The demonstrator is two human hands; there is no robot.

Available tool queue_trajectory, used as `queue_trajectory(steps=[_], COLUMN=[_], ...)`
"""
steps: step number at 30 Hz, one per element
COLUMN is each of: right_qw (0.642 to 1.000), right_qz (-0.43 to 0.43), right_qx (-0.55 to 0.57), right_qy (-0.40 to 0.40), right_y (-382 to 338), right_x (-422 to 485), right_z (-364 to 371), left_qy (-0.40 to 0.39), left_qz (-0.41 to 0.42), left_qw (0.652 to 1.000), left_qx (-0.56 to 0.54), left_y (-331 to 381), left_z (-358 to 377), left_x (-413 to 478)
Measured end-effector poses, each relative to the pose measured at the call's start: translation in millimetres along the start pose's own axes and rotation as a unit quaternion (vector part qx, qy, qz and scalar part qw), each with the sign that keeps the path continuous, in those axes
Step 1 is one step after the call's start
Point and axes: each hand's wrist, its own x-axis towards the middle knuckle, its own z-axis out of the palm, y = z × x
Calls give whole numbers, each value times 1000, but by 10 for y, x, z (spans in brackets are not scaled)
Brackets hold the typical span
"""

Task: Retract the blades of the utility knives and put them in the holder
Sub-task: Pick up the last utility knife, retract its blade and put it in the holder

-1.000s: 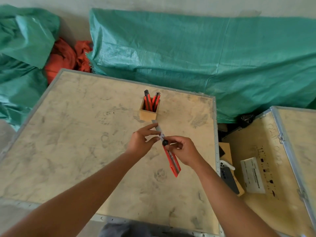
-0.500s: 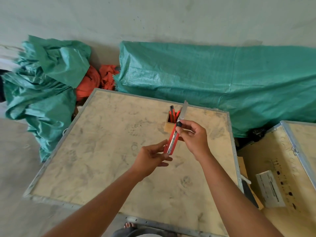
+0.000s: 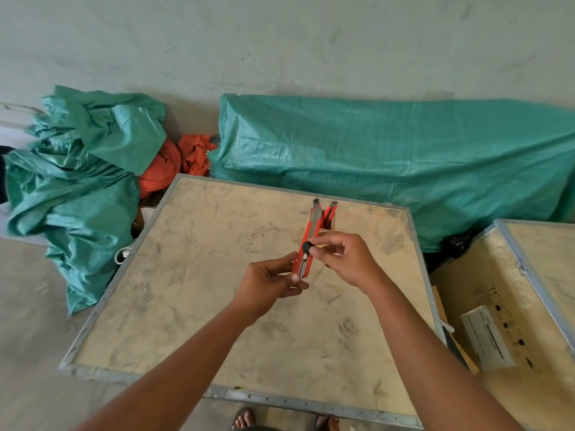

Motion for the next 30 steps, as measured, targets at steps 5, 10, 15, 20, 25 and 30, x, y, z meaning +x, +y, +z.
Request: queue_trajectory(steps=[5,10,15,20,25,30], right_qw=[997,994,995,994,995,991], right_qz=[-15,-21,-32,-43,-48,-64], right_qx=[-64,-92,-93,-96,-78,-100], right_qy=[-50,-49,1,36,24,69], right_y=[-162,-250,-334,-365,-378,-322], right_x=[-111,-184,-275,-319,-338,-330], right_z=[-16,-15,52,41,-39,-104], left_qy=[-19,-42,-49,-52,-55,-61], left_qz=[6,23,43,51,52,54], left_qw=[1000,999,998,997,997,996], left_qx=[12,15,16,24,22,23], left_y=[89,145,218,260,273,272], left_z=[-88,-121,-90,-59,-3,134], left_x=[-28,-79,-101,-95,-60,5])
